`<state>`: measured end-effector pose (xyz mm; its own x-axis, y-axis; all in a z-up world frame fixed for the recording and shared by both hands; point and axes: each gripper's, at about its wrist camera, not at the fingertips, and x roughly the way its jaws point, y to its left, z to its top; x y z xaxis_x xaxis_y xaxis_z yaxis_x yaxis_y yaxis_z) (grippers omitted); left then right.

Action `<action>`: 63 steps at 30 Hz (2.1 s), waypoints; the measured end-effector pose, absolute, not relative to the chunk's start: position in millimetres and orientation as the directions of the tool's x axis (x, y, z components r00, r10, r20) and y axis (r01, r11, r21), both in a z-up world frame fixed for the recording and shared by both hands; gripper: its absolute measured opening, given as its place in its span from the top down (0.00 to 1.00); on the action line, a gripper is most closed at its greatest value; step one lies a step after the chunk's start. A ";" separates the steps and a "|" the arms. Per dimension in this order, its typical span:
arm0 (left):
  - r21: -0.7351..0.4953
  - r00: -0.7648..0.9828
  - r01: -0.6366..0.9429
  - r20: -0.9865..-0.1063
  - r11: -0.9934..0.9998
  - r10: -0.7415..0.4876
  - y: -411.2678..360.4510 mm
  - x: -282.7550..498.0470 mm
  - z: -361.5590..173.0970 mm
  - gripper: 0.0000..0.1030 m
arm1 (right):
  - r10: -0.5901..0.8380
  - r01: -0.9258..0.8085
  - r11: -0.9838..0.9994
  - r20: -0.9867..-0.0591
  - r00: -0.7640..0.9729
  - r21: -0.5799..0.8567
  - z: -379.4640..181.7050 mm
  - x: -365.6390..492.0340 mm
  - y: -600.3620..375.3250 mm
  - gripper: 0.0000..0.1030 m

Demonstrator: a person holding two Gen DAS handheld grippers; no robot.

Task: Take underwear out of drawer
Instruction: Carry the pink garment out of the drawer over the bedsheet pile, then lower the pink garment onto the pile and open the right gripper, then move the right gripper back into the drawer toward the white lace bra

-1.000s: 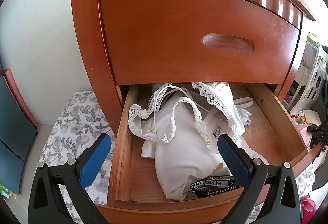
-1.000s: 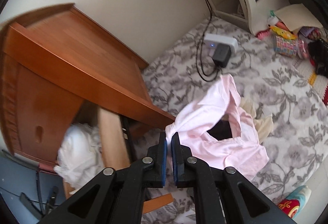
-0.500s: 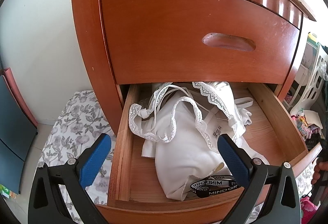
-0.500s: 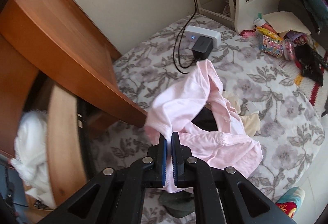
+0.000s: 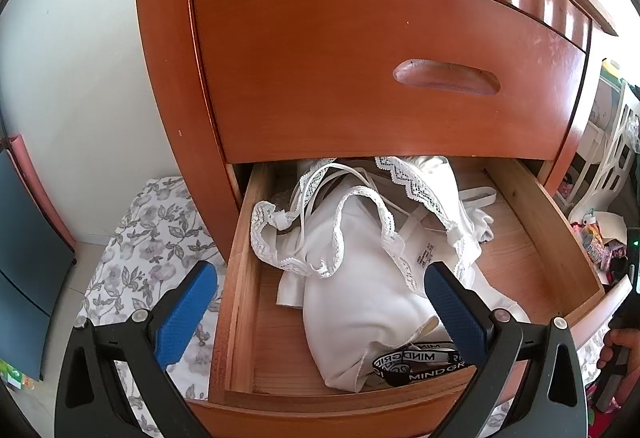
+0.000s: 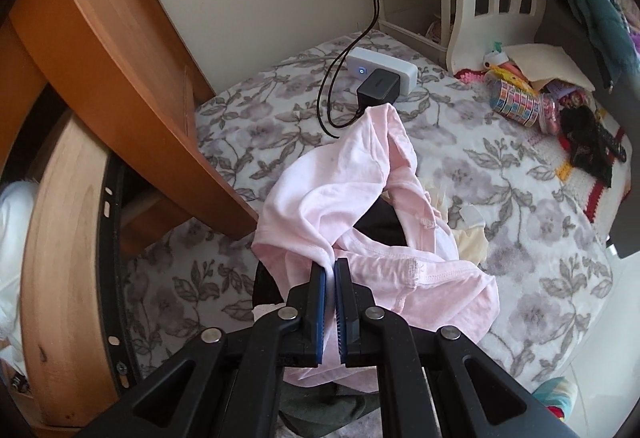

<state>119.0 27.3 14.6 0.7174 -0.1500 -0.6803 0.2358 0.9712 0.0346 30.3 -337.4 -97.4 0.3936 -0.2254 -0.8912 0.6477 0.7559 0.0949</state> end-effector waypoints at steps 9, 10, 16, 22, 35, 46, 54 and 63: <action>0.036 0.716 0.241 -0.681 0.970 -0.152 27.5 118.5 15.0 0.00 | -0.247 0.674 0.733 -0.890 0.383 0.086 -100.1 27.4 -340.8 0.84; 0.036 0.716 0.241 -0.681 0.970 -0.153 27.5 118.5 15.0 0.00 | -0.256 0.679 0.730 -0.889 0.380 0.080 -99.6 26.8 -340.9 0.82; 0.038 0.716 0.240 -0.682 0.970 -0.151 27.2 118.5 15.2 0.00 | -0.287 0.684 0.726 -0.878 0.384 0.062 -95.0 24.1 -338.1 0.57; 0.038 0.714 0.242 -0.683 0.970 -0.151 27.2 118.6 15.2 0.00 | -0.315 0.703 0.709 -0.867 0.386 0.055 -91.5 20.1 -339.1 0.32; 0.036 0.713 0.240 -0.685 0.970 -0.151 27.9 119.0 14.8 0.00 | -0.332 0.723 0.687 -0.856 0.396 0.068 -86.4 14.0 -340.9 0.00; 0.027 0.713 0.234 -0.685 0.972 -0.153 31.8 119.8 14.3 0.00 | -0.413 0.751 0.657 -0.804 0.428 0.063 -67.1 1.4 -339.7 0.00; 0.013 0.717 0.226 -0.679 0.974 -0.157 35.7 120.4 15.2 0.00 | -0.456 0.730 0.682 -0.759 0.465 0.038 -39.1 0.5 -334.7 0.00; -0.009 0.721 0.210 -0.674 0.978 -0.161 41.9 120.4 17.1 0.00 | -0.435 0.618 0.783 -0.654 0.620 0.065 60.0 13.6 -308.2 0.00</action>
